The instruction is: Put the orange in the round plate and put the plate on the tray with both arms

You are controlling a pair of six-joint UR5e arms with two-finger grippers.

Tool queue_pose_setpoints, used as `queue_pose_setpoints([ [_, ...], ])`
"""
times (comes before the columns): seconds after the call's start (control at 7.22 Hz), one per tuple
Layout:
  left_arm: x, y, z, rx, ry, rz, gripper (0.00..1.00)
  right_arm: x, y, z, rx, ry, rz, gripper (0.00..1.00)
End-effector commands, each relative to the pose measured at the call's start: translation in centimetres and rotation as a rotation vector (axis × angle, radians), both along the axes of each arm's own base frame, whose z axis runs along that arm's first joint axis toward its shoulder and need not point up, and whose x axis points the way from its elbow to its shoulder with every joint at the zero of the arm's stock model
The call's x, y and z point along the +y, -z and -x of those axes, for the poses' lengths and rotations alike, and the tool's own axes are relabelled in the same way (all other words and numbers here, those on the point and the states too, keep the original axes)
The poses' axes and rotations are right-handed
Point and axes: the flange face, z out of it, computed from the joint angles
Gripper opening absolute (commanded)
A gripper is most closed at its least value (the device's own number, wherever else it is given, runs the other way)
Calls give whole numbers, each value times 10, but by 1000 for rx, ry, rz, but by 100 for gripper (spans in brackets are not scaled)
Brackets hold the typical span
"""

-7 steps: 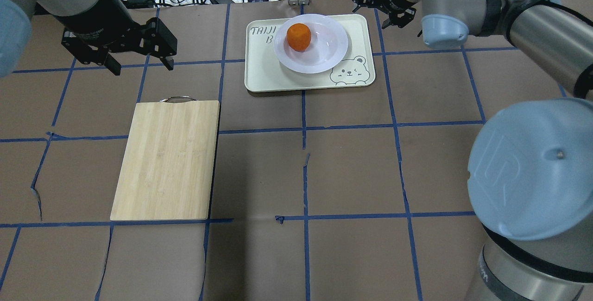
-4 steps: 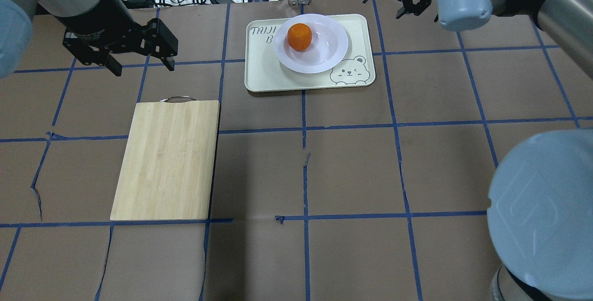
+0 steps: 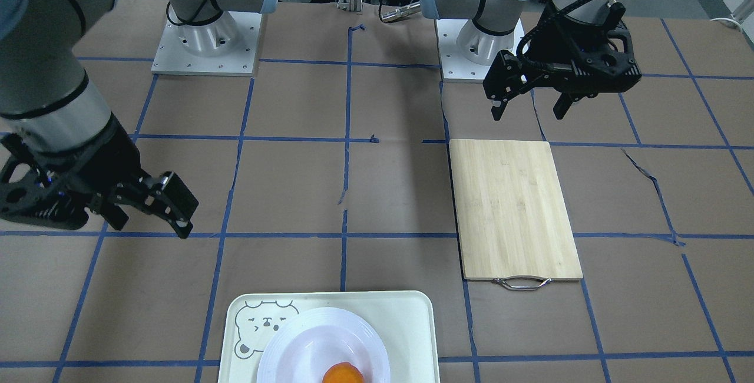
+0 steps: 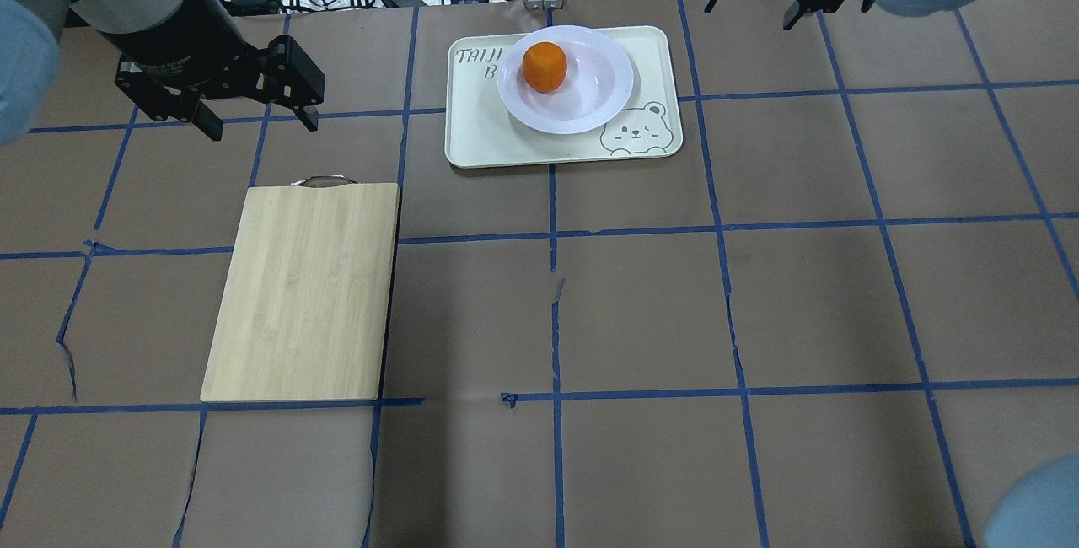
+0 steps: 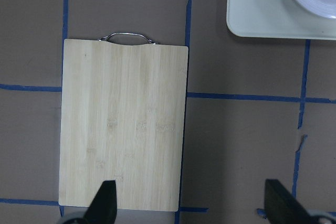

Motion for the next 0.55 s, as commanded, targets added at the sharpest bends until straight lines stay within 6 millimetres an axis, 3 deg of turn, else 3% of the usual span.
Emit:
queue_pose_setpoints([
  [0.0, 0, 0, 0, -1, 0, 1, 100, 52, -47, 2, 74, -133, -34, 100],
  [0.14, 0, 1, 0, -2, 0, 1, 100, 69, -58, 1, 94, -209, -34, 100],
  [0.42, 0, 1, 0, -4, 0, 2, 100, 72, -44, 3, 104, -224, -45, 100],
])
